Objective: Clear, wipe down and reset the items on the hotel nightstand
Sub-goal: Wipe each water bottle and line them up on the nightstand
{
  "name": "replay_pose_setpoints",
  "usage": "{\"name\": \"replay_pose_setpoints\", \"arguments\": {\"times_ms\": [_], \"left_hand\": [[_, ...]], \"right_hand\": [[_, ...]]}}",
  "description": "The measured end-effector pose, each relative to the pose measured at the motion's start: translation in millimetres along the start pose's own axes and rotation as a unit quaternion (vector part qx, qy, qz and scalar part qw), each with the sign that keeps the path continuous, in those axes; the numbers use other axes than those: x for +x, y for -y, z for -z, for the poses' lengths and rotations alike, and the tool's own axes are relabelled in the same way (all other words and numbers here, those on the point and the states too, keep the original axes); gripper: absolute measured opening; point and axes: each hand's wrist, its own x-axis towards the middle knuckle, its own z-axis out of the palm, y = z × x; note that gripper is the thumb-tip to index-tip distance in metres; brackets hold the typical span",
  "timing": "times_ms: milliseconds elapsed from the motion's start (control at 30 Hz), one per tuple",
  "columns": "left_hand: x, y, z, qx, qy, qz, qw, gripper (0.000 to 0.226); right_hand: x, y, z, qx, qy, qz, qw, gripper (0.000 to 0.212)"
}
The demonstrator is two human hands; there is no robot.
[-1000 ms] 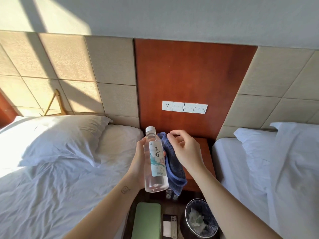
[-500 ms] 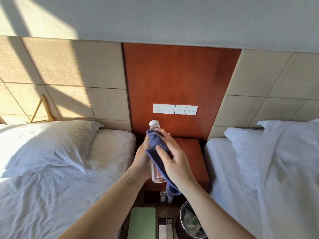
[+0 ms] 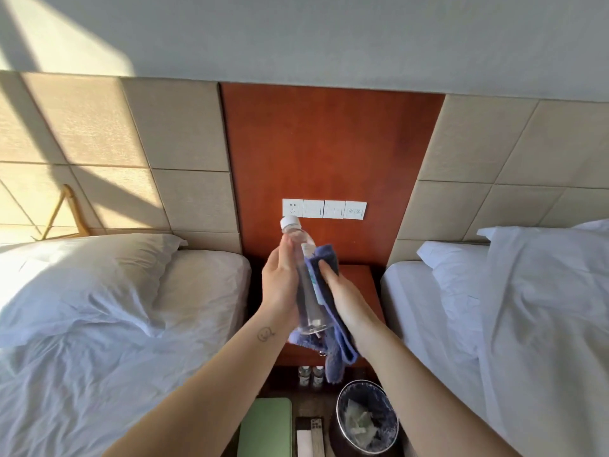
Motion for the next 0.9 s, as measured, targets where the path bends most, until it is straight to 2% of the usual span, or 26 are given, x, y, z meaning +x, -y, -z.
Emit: {"name": "replay_pose_setpoints", "arguments": {"times_ms": [67, 167, 300, 400, 500, 600, 667, 733, 800, 900], "left_hand": [[5.9, -2.4, 0.7, -0.001, -0.019, 0.001, 1.0, 0.044], [10.3, 2.8, 2.1, 0.001, -0.006, 0.018, 1.0, 0.05], [3.4, 11.5, -2.8, 0.005, 0.084, 0.061, 0.995, 0.04], [-9.6, 21.2, -12.2, 0.038, 0.118, 0.069, 0.99, 0.039], [-11.5, 28.3, -18.1, 0.13, 0.136, 0.086, 0.978, 0.067], [-10.0, 24.1, -25.0, 0.292, 0.091, 0.0, 0.952, 0.055], [-11.4, 22.9, -25.2, 0.278, 0.054, -0.046, 0.958, 0.053], [-9.9, 24.5, -19.4, 0.248, 0.044, -0.084, 0.964, 0.036], [-5.5, 26.6, -7.5, 0.276, 0.087, -0.097, 0.952, 0.035], [-12.9, 29.4, 11.8, 0.339, 0.207, -0.11, 0.911, 0.066]], "right_hand": [[-5.4, -14.7, -2.3, 0.014, -0.012, 0.026, 0.999, 0.022], [-12.3, -31.1, -5.9, -0.01, -0.03, 0.084, 0.996, 0.027], [-4.9, -24.0, -2.9, -0.034, -0.077, 0.144, 0.986, 0.04], [6.6, 2.9, 12.0, 0.008, -0.129, 0.115, 0.985, 0.033], [10.7, 14.0, 23.5, 0.058, -0.155, 0.003, 0.986, 0.031], [12.2, 10.5, 26.4, 0.122, -0.146, -0.064, 0.98, 0.039], [14.2, 9.7, 27.9, 0.148, -0.162, -0.059, 0.974, 0.035], [16.2, 8.5, 27.7, 0.18, -0.184, -0.049, 0.965, 0.029], [18.1, 8.6, 29.2, 0.205, -0.214, -0.041, 0.954, 0.024], [23.5, 8.8, 36.1, 0.258, -0.277, -0.022, 0.925, 0.023]]}}
